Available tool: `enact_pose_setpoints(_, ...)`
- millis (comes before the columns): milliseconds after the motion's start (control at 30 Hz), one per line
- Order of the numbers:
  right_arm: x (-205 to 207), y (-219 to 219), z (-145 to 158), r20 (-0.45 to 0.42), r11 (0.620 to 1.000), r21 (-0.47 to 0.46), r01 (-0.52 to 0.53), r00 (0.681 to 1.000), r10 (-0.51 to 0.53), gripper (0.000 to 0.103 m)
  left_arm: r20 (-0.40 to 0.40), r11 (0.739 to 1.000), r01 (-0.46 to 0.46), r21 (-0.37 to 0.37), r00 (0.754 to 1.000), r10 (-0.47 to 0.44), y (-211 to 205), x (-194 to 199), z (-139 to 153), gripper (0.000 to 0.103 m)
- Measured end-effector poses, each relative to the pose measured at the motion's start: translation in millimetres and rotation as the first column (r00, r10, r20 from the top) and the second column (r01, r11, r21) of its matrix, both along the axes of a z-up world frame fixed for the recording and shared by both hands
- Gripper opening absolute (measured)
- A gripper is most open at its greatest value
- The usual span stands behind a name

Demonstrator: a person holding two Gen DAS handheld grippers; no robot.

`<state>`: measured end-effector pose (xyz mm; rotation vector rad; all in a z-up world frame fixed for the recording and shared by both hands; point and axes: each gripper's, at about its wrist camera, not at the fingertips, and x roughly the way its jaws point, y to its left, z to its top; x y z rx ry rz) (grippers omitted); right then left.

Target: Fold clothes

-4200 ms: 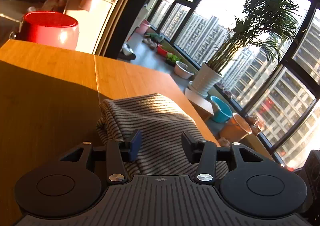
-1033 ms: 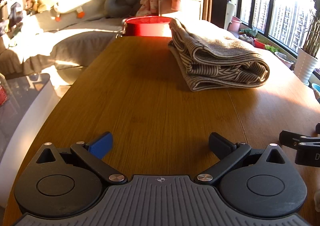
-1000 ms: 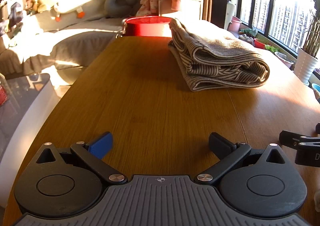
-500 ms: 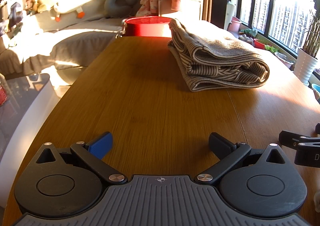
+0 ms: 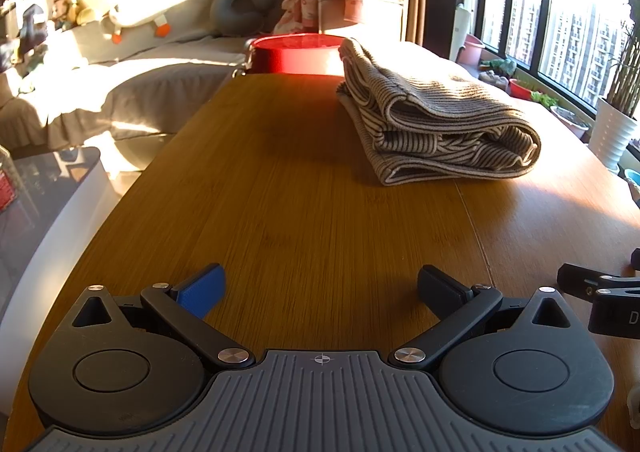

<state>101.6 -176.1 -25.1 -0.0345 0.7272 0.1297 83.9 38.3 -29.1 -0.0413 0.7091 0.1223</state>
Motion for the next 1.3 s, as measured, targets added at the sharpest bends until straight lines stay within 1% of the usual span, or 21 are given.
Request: enact_pose_setpoints(1300, -0.7, 0.6, 0.1, 0.0, 1.0, 0.001, 0.0, 1.0, 0.0, 0.103, 0.004, 1.0, 0.0, -0.009, 1.0, 0.0, 0.7, -1.5, 0.5, 0.103)
